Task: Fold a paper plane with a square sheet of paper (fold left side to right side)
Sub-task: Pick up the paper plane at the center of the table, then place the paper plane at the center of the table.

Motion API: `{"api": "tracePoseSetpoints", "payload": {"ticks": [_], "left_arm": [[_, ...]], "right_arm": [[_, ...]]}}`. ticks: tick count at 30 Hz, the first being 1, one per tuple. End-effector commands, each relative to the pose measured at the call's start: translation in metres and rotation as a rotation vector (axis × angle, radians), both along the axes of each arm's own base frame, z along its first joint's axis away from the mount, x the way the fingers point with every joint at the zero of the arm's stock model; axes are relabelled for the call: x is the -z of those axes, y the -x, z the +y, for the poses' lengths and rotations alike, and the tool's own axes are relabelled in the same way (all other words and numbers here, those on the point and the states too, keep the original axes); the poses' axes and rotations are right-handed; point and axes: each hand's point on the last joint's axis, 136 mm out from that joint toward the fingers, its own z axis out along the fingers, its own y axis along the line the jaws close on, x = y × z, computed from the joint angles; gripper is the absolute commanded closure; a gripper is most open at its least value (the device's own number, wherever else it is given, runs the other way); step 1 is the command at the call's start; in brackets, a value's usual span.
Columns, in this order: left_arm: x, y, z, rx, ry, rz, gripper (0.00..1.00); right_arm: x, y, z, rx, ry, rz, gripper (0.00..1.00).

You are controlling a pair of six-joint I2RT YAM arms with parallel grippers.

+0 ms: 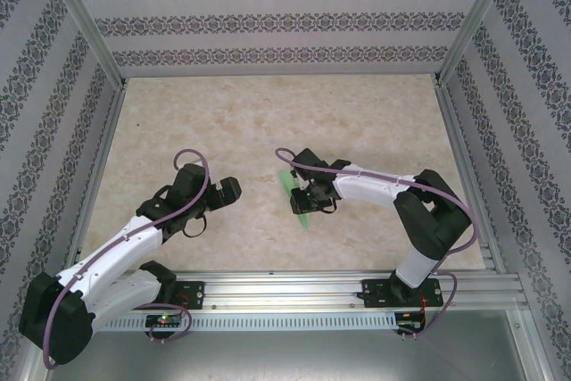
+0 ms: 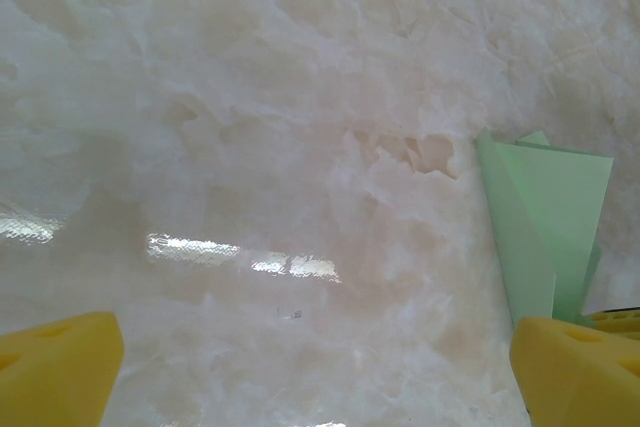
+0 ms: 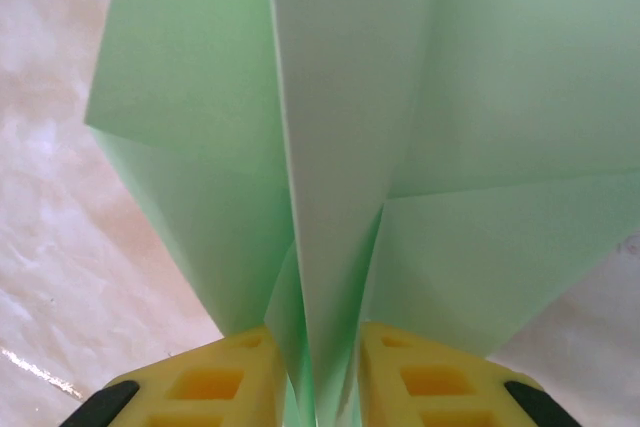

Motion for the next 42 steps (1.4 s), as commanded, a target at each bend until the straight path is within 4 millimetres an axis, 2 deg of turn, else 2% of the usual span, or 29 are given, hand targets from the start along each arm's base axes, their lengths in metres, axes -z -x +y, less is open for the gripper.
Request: {"api": "tracePoseSetpoints", "payload": {"ticks": [1,8,12,15,18,24,28,33,36,42], "left_arm": [[0.003,0.003,0.004,-0.010,-0.014,0.006,0.00],[0.003,0.004,0.005,-0.007,-0.018,0.006,0.00],[0.003,0.004,0.005,-0.007,-0.019,0.006,0.00],[0.003,0.005,0.005,-0.006,-0.021,0.006,0.00],[-0.001,0.005,0.006,-0.006,-0.023,-0.002,0.00],[-0.011,0.007,0.011,-0.011,-0.025,-0.036,0.00],[-0.020,0.009,0.012,-0.006,-0.017,-0.068,0.00],[-0.022,0.013,0.015,-0.005,-0.020,-0.076,0.00],[-0.022,0.014,0.016,-0.003,-0.022,-0.076,0.00],[-0.020,0.015,0.016,-0.005,-0.023,-0.072,0.00]], "right_arm": [[0.001,-0.005,0.004,-0.011,0.030,-0.023,0.76],[0.017,-0.001,-0.002,-0.007,0.106,0.000,0.78],[0.017,-0.001,-0.005,0.002,0.122,0.000,0.81],[0.005,-0.006,-0.003,0.004,0.112,-0.019,0.87],[-0.016,-0.016,0.000,0.005,0.100,-0.061,0.92],[-0.042,-0.050,-0.004,0.051,0.086,-0.093,0.94],[-0.046,-0.091,-0.013,0.128,0.139,-0.099,0.94],[-0.037,-0.143,-0.017,0.211,0.174,-0.093,0.94],[-0.027,-0.163,-0.016,0.214,0.205,-0.085,0.94],[-0.006,-0.171,-0.010,0.216,0.215,-0.028,0.93]]}}
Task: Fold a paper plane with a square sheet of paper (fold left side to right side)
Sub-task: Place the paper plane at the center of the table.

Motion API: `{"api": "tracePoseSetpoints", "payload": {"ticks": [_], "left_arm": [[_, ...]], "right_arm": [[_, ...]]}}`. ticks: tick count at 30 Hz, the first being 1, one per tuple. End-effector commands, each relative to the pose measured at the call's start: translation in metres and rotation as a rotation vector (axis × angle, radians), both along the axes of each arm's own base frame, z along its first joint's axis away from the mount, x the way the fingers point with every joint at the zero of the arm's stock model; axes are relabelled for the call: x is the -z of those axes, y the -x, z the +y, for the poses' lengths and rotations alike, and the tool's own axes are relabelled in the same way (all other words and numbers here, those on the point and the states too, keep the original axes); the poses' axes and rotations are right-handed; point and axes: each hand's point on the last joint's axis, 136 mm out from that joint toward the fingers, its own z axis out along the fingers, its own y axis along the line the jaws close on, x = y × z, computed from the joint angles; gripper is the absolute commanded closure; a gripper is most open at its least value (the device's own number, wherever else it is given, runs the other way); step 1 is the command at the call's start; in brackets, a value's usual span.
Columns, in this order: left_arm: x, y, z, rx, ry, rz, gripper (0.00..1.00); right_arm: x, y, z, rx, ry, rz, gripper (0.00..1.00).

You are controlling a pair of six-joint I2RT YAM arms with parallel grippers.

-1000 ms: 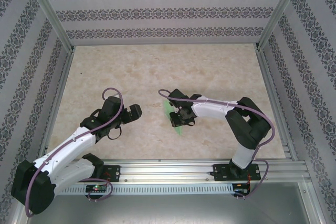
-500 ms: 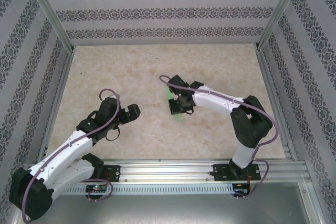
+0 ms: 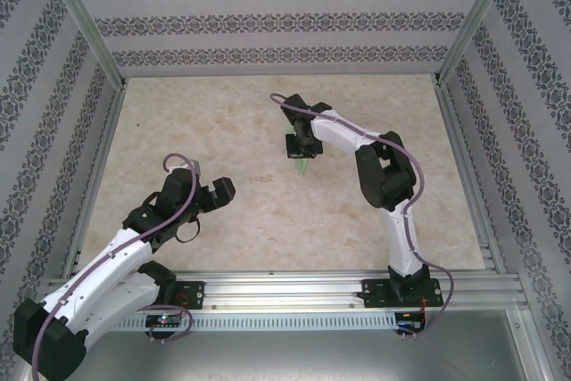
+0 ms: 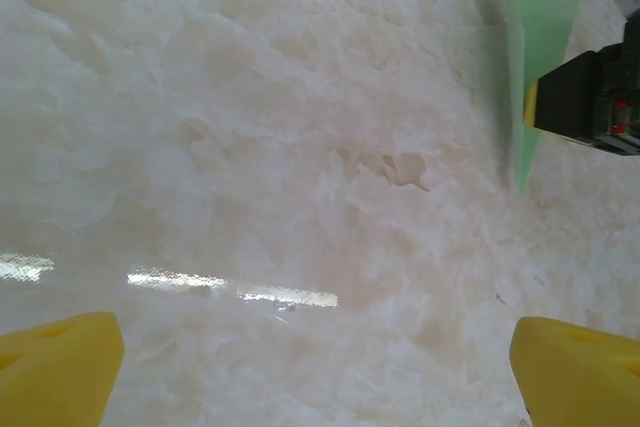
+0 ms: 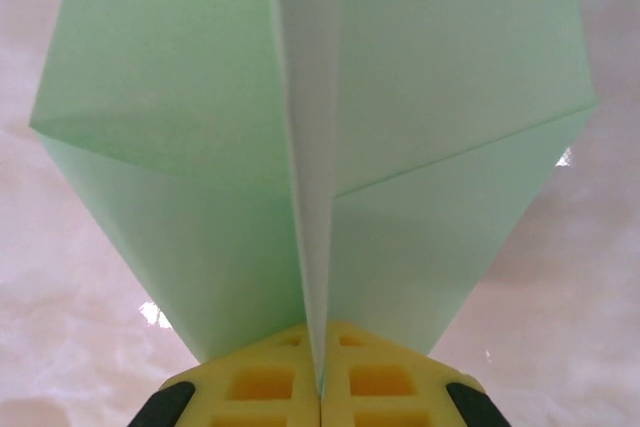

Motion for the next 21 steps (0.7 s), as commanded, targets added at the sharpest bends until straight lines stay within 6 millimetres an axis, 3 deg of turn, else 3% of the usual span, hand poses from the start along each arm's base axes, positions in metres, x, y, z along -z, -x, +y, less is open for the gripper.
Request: {"api": "tracePoseSetpoints", "payload": {"ticks": [1,11,21], "left_arm": [[0.005,0.004,0.005,0.004,-0.036,0.005,0.00],[0.010,0.005,0.007,-0.002,-0.043,0.015,0.00],[0.010,0.006,0.007,-0.003,-0.043,0.018,0.00]], "right_arm": [[0.001,0.002,-0.002,-0.001,0.028,0.030,0.93],[0.010,0.022,-0.003,0.017,0.025,0.083,0.91],[0.025,0.025,-0.008,0.031,0.065,0.108,0.84]]}}
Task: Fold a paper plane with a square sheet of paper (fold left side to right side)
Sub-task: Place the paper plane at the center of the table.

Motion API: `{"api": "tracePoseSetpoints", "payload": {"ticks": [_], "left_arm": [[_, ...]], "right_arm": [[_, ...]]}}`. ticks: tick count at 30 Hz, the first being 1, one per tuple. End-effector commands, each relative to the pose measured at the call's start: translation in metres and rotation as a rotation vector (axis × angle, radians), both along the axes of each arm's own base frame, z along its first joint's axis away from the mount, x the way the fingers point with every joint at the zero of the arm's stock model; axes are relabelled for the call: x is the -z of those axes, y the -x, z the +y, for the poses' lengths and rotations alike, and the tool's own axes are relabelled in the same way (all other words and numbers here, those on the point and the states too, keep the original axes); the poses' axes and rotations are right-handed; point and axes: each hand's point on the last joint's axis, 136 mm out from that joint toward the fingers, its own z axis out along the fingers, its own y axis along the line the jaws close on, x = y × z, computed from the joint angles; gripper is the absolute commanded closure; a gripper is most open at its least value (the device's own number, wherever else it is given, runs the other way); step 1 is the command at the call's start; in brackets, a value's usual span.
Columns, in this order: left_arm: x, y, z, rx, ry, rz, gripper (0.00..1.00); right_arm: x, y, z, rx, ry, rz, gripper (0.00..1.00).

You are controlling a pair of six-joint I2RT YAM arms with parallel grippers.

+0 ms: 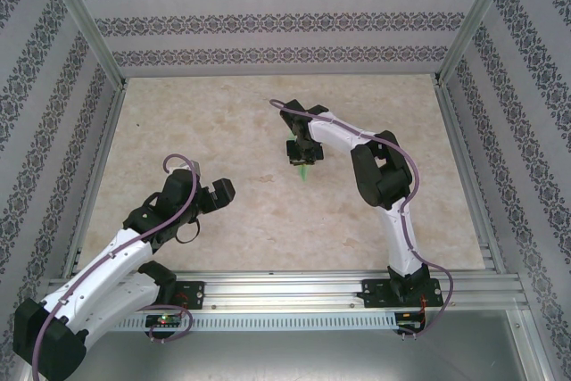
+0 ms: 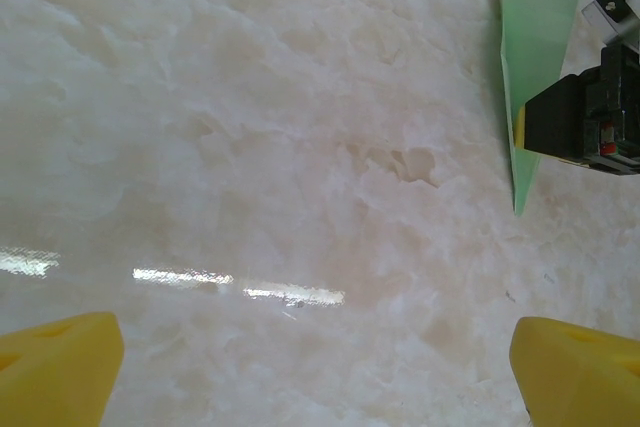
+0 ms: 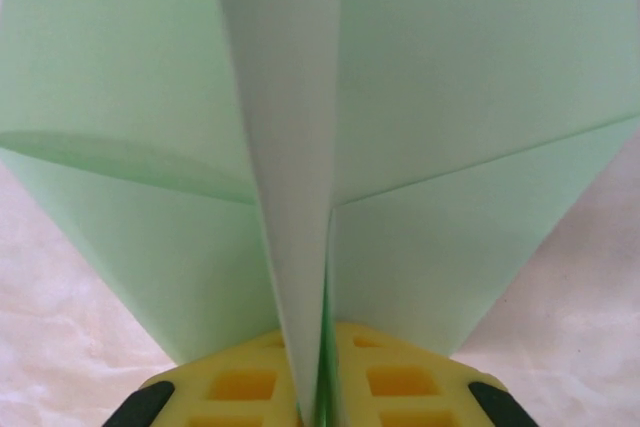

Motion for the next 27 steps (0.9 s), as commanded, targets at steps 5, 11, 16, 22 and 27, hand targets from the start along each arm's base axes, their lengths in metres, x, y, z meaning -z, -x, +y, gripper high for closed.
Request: {"api": "tracePoseSetpoints", "payload": {"ticks": [5,11,16,22,27], "left_arm": [[0.007,0.004,0.006,-0.003,-0.037,0.008,0.00],[0.007,0.004,0.007,-0.002,-0.040,0.010,0.00],[0.006,0.004,0.006,0.001,-0.041,0.010,0.00],[0.005,0.004,0.006,0.005,-0.038,0.010,0.00],[0.003,0.005,0.006,0.005,-0.041,0.011,0.00]], "right_arm": [[0.012,0.008,0.000,0.005,0.031,0.035,0.83],[0.003,0.006,-0.002,0.005,0.037,0.020,0.83],[-0.010,0.004,-0.003,0.003,0.045,-0.007,0.80],[-0.032,0.005,-0.002,-0.019,0.072,-0.035,0.77],[-0.051,0.009,-0.004,-0.032,0.102,-0.058,0.72]]}}
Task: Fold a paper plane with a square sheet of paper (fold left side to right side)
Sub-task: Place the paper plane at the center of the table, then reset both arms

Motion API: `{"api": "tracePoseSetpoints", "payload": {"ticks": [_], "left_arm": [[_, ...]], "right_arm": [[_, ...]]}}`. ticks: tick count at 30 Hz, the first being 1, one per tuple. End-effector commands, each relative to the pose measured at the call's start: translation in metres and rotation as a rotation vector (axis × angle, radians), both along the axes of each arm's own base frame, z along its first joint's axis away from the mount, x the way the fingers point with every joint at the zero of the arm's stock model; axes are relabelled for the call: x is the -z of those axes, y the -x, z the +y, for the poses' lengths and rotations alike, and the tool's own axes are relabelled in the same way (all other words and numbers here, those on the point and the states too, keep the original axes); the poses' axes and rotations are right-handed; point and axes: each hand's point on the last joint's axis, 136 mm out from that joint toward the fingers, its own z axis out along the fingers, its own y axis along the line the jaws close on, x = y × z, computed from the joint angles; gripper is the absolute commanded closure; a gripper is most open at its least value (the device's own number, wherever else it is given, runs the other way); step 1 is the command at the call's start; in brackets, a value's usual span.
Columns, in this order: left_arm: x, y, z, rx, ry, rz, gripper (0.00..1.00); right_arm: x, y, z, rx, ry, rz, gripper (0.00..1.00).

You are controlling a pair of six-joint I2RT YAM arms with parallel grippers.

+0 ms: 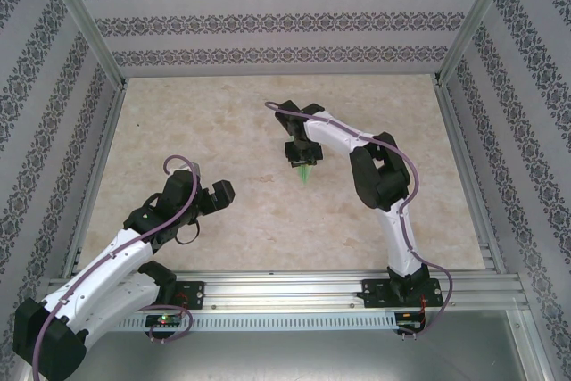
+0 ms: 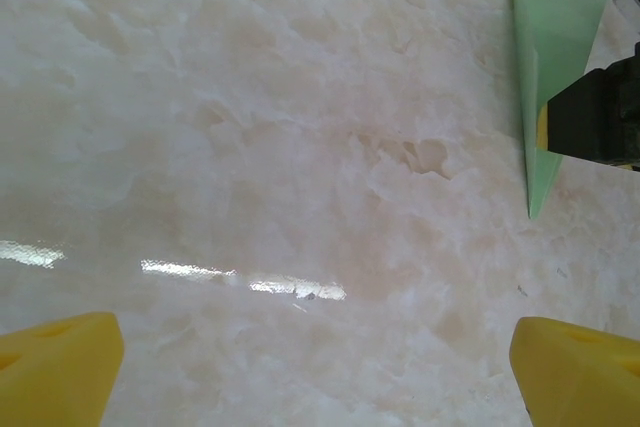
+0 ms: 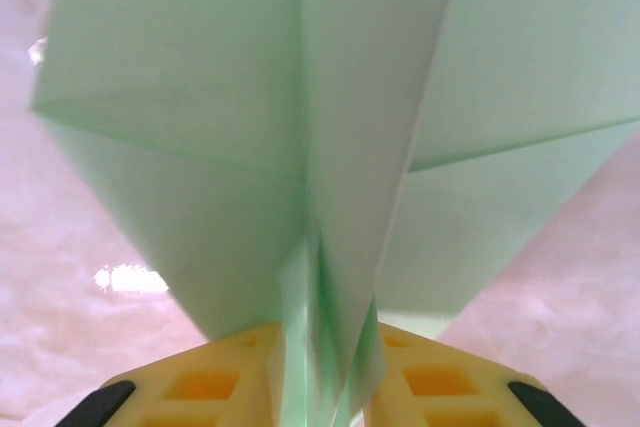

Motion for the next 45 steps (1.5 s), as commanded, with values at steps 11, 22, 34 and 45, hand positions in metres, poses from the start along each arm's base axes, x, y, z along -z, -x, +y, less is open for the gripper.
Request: {"api": "tracePoseSetpoints", "payload": {"ticks": [11,22,34,45], "left_arm": [[-0.019,-0.012,0.014,-0.038,-0.100,-0.057,0.00],[-0.071,-0.047,0.078,-0.273,-0.402,-0.224,0.00],[-0.079,-0.057,0.158,-0.545,-0.779,-0.454,0.00],[-0.023,-0.089,0.169,-0.415,-0.755,-0.480,0.00]], "right_arm": [[-0.133,0.014,-0.032,-0.022,0.017,-0.262,0.55],[-0.197,0.032,-0.149,0.149,-0.073,-0.728,0.37],[-0.149,0.026,-0.272,0.368,-0.008,-1.029,0.02],[-0.112,-0.020,-0.267,0.218,0.007,-1.170,0.02]]}}
